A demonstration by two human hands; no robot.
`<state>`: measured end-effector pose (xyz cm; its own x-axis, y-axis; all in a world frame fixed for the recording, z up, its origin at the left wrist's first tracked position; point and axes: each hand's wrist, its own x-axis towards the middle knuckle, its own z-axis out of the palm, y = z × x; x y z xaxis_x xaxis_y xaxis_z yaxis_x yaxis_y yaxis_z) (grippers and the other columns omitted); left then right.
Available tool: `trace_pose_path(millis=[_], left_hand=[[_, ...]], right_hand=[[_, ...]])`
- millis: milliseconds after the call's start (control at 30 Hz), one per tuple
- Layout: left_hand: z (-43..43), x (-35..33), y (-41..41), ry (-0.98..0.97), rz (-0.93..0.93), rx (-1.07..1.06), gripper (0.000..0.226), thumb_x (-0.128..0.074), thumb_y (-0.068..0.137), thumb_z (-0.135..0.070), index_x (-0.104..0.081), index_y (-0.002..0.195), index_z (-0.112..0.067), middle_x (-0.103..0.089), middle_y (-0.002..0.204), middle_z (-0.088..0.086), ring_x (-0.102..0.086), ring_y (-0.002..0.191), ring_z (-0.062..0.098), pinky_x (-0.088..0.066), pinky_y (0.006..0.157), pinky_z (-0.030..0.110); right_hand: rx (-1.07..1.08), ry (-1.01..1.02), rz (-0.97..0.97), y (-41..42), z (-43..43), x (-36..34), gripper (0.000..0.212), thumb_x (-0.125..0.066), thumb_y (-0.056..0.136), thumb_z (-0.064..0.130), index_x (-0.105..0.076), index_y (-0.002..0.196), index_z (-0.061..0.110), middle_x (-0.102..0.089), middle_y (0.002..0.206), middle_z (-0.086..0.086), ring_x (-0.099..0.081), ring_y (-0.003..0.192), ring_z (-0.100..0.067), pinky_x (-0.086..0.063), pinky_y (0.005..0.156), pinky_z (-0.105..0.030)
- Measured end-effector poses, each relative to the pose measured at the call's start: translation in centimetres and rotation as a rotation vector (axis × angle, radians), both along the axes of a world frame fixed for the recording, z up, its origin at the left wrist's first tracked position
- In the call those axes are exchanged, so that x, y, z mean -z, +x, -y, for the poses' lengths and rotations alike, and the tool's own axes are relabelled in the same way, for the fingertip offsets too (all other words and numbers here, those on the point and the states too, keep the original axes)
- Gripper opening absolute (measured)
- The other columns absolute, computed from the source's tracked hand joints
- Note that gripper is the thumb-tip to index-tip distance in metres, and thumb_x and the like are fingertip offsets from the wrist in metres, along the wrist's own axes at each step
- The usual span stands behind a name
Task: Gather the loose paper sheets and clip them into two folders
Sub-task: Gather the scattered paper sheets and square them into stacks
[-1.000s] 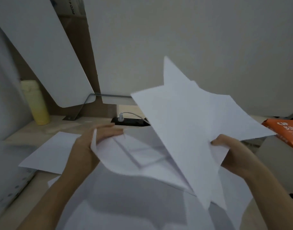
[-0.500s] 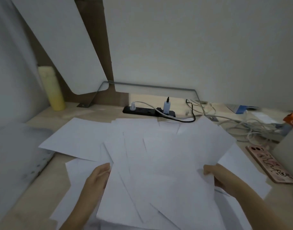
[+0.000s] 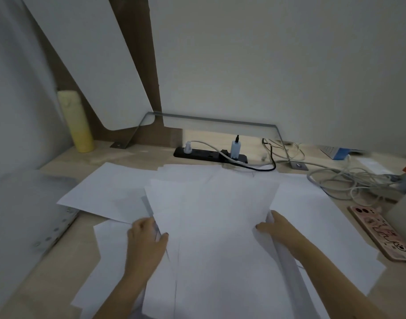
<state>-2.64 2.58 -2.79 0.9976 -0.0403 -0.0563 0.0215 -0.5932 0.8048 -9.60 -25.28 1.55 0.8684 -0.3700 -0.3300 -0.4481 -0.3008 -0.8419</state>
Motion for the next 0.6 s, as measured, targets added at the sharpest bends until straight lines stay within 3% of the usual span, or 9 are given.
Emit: trace_pose_path(millis=[100, 200, 267, 333, 400, 500, 600], left_hand=[[-0.8, -0.2, 0.0, -0.018, -0.064, -0.122, 0.061, -0.065, 0.084, -0.014, -0.039, 0.139, -0.009, -0.029, 0.144, 0.017, -0.027, 0.134, 0.033, -0.023, 0.113, 0.04], [-1.4, -0.1, 0.7, -0.264, -0.168, -0.137, 0.072, -0.066, 0.085, -0.012, -0.027, 0.145, -0.008, -0.025, 0.15, 0.017, -0.033, 0.135, 0.033, -0.027, 0.113, 0.043], [-1.8, -0.1, 1.2, -0.409, -0.267, -0.149, 0.074, -0.066, 0.085, -0.015, -0.025, 0.146, -0.008, -0.03, 0.15, 0.016, -0.039, 0.132, 0.033, -0.033, 0.109, 0.043], [-2.5, 0.1, 1.6, -0.596, -0.36, -0.145, 0.064, -0.067, 0.081, -0.015, -0.039, 0.138, -0.004, -0.051, 0.135, 0.017, -0.054, 0.117, 0.034, -0.045, 0.097, 0.042], [-2.6, -0.6, 1.2, -0.749, -0.415, -0.121, 0.035, -0.06, 0.087, -0.009, -0.056, 0.12, 0.001, -0.065, 0.112, 0.015, -0.063, 0.097, 0.03, -0.048, 0.084, 0.037], [-2.2, -0.7, 1.0, -0.722, -0.432, -0.096, 0.033, -0.06, 0.088, -0.007, -0.057, 0.12, -0.001, -0.063, 0.103, 0.006, -0.06, 0.087, 0.02, -0.042, 0.09, 0.033], [-1.8, -0.9, 1.2, -0.624, -0.477, -0.021, 0.039, -0.064, 0.085, -0.005, -0.056, 0.122, 0.003, -0.065, 0.098, 0.006, -0.059, 0.092, 0.026, -0.042, 0.095, 0.035]], right_hand=[[0.084, -0.188, -0.032, 0.8, -0.5, 0.9, 0.029, -0.051, 0.087, 0.006, -0.053, 0.116, 0.002, -0.059, 0.115, -0.017, -0.058, 0.101, -0.032, -0.045, 0.08, -0.035], [0.026, -0.287, -0.066, 1.5, -2.0, 0.9, 0.035, -0.046, 0.088, 0.005, -0.056, 0.121, 0.008, -0.06, 0.117, -0.016, -0.058, 0.103, -0.032, -0.043, 0.078, -0.032], [0.012, -0.224, -0.038, 1.5, -2.8, 1.1, 0.035, -0.045, 0.088, 0.005, -0.056, 0.121, 0.011, -0.061, 0.117, -0.016, -0.058, 0.102, -0.032, -0.045, 0.082, -0.035], [0.037, -0.049, 0.01, 1.4, -3.4, 1.0, 0.031, -0.045, 0.088, 0.004, -0.056, 0.115, 0.011, -0.063, 0.108, -0.016, -0.06, 0.09, -0.027, -0.046, 0.078, -0.034], [0.081, 0.084, 0.032, 1.4, -3.6, 0.6, 0.035, -0.045, 0.088, 0.002, -0.054, 0.119, 0.015, -0.064, 0.105, -0.007, -0.06, 0.09, -0.021, -0.046, 0.075, -0.029], [0.102, 0.079, -0.022, 1.2, -3.4, 0.0, 0.039, -0.049, 0.089, 0.005, -0.052, 0.128, 0.011, -0.055, 0.122, -0.009, -0.052, 0.102, -0.023, -0.04, 0.084, -0.029], [0.036, 0.106, -0.042, 0.3, -3.0, -0.6, 0.026, -0.046, 0.089, 0.0, -0.065, 0.106, 0.0, -0.063, 0.111, -0.02, -0.056, 0.093, -0.026, -0.044, 0.079, -0.031]])
